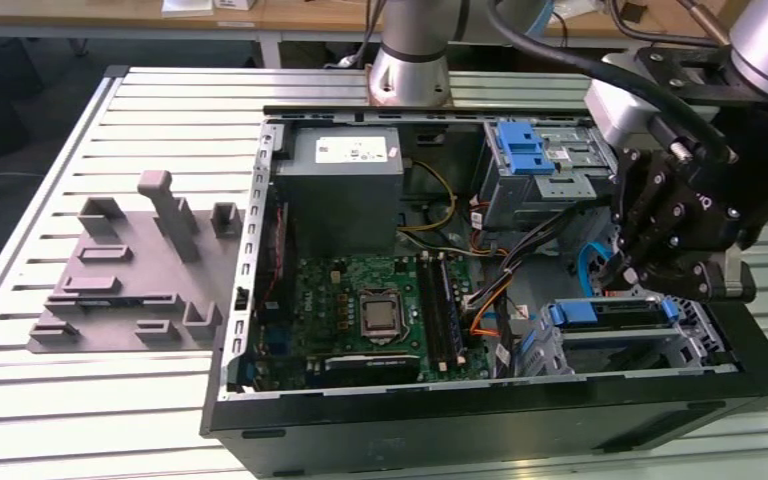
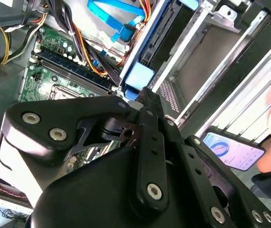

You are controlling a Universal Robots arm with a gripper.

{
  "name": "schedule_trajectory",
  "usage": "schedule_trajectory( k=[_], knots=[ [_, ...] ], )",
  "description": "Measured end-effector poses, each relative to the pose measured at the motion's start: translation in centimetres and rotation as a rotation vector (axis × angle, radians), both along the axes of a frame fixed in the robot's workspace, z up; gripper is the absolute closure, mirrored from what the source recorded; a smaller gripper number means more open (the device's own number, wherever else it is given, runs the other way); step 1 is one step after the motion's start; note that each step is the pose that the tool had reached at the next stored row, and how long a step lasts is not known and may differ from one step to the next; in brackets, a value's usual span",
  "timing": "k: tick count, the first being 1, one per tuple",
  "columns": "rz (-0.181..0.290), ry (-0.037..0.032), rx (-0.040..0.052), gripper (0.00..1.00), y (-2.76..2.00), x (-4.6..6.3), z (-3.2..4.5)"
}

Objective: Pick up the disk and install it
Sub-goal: 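Insert the first disk wire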

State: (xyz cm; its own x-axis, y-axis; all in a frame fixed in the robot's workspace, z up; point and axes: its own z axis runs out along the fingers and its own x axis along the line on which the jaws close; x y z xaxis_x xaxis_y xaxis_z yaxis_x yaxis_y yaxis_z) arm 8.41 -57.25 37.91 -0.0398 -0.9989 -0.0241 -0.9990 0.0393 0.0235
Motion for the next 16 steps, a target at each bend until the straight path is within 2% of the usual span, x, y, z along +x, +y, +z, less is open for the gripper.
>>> schedule_trajectory(
  k=[7, 12, 16],
  knots=[
    [0.0, 0.0001, 0.0, 0.89, 0.18, 2.6, -0.03],
    [0.0, 0.001, -0.0001, 0.89, 1.02, 4.3, -0.13],
    [-0.005, 0.0014, -0.0001, 0.89, 1.58, 4.8, -0.2]
  ],
)
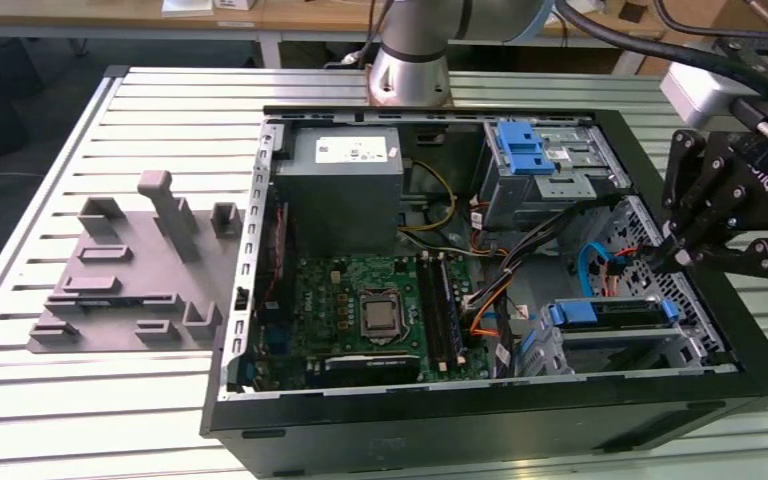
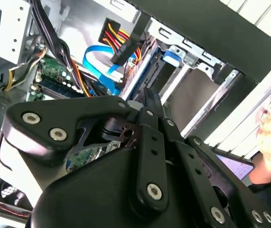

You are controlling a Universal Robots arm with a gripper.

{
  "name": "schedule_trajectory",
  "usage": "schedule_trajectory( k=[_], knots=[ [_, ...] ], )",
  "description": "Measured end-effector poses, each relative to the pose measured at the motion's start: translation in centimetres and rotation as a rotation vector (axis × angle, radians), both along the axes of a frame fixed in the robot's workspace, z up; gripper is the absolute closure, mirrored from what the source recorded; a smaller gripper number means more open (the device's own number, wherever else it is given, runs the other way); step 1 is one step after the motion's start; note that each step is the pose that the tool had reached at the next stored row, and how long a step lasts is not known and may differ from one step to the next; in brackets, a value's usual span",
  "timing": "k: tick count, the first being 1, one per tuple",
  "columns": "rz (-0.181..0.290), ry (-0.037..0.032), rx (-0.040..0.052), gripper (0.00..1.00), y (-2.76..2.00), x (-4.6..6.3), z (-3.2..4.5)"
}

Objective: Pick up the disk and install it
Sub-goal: 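Insert the first disk wire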

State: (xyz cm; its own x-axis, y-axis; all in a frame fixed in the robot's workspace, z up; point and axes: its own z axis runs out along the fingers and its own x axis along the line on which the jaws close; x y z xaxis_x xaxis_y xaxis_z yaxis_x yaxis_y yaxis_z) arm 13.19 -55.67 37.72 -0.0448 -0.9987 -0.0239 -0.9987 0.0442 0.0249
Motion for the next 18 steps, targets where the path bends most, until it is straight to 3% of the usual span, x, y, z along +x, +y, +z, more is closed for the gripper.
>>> schedule_trajectory(
  k=[5, 10, 13, 14, 18],
  knots=[
    [-0.025, 0.0023, -0.0001, 0.89, 0.41, 0.2, -0.27],
    [-0.025, 0.0094, -0.0001, 0.89, 1.72, 0.9, -0.59],
    [-0.025, 0.019, -0.0003, 0.89, 2.22, 1.3, -0.87],
    [-0.026, 0.0223, -0.0018, 0.89, 2.3, 1.4, -0.97],
    [-0.027, 0.0302, -0.0222, 0.83, 2.55, 1.7, -1.1]
  ],
)
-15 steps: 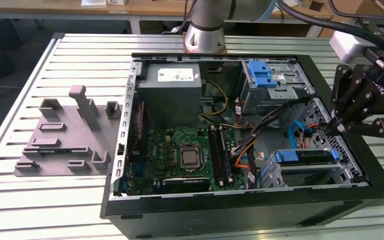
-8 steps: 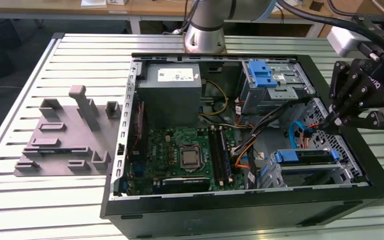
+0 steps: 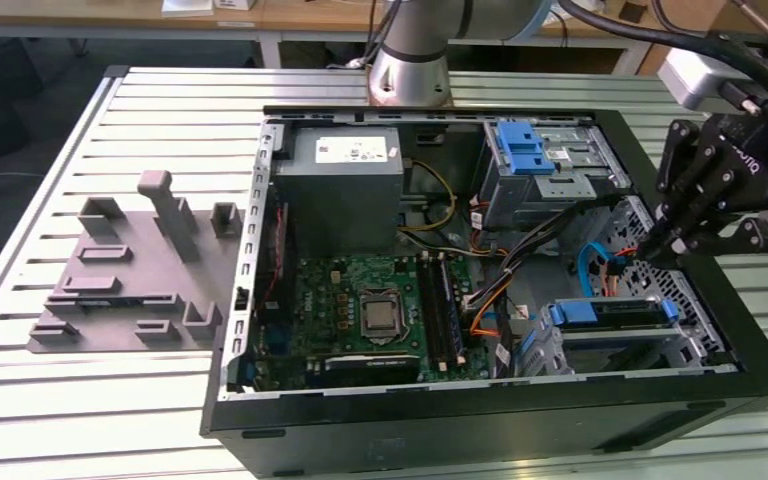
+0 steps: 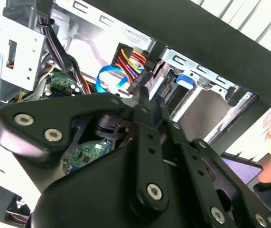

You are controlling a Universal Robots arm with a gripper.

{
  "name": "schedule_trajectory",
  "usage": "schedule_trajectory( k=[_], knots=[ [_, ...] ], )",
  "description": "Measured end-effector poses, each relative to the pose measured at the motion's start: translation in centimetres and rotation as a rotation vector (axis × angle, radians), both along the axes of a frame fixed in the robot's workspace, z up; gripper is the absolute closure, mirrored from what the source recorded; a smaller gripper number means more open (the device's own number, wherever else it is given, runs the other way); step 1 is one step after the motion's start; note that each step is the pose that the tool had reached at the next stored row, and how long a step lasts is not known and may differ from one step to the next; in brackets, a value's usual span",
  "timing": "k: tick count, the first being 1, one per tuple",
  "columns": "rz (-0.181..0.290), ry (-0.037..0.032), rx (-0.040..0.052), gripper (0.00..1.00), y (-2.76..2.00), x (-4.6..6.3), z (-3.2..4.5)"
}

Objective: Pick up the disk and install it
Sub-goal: 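Insert the first disk wire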

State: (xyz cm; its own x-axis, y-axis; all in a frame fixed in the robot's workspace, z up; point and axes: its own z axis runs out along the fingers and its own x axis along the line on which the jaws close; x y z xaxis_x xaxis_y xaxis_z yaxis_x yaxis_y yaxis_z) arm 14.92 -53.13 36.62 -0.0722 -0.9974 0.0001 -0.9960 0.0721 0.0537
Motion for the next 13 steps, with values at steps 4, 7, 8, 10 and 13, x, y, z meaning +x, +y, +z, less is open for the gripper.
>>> schedule_trajectory(
  k=[4, 7, 8, 10, 13],
  knots=[
    [-0.023, 0.0037, -0.0004, 0.76, 0.29, 0.0, -0.15],
    [-0.034, 0.0114, -0.0006, 0.76, 0.64, 0.1, -0.31],
    [-0.037, 0.0141, -0.0005, 0.76, 0.79, 0.1, -0.37],
    [-0.041, 0.0188, -0.0005, 0.76, 1.08, 0.2, -0.48],
    [-0.046, 0.0202, -0.0013, 0.76, 1.37, 0.4, -0.67]
  ],
)
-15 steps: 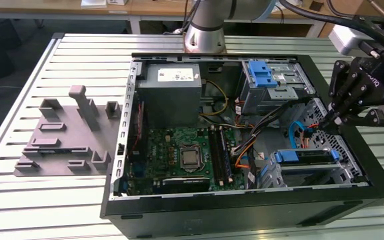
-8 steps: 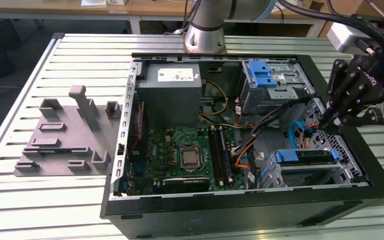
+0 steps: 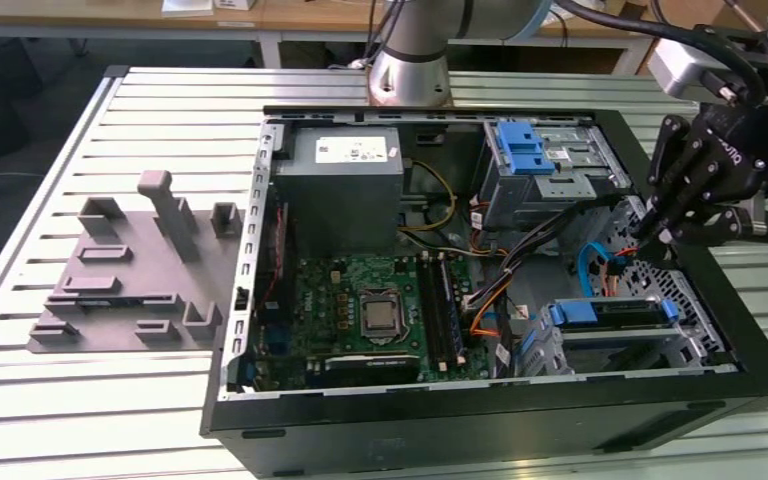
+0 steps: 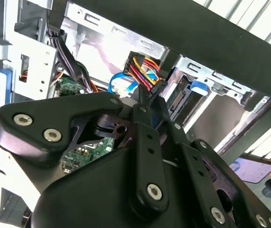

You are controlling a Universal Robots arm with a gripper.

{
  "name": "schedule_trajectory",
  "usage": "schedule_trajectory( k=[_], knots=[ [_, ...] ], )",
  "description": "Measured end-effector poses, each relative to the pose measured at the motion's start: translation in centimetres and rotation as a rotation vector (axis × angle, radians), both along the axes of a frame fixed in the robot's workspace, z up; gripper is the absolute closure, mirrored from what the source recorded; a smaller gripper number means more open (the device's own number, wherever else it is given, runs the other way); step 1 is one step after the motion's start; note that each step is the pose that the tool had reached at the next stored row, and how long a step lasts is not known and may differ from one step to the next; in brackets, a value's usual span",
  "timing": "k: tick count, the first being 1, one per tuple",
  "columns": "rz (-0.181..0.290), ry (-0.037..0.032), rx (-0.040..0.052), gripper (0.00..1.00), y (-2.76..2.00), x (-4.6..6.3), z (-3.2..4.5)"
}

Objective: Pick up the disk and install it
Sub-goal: 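Insert the first disk wire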

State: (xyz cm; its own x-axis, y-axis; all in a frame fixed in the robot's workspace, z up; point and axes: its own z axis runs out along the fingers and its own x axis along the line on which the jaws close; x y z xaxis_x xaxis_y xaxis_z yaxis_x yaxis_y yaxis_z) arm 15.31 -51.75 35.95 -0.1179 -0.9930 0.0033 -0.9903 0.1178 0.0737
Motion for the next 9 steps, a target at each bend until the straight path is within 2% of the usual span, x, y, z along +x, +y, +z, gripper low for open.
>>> schedule_trajectory(
  k=[2, 6, 9],
  knots=[
    [-0.001, 0.0, -0.0036, 0.76, 0.05, 0.06, -0.1],
    [-0.002, -0.0003, -0.0187, 0.76, 0.06, 0.07, -0.49],
    [-0.002, -0.0002, -0.0258, 0.78, 0.06, 0.07, -0.68]
  ],
)
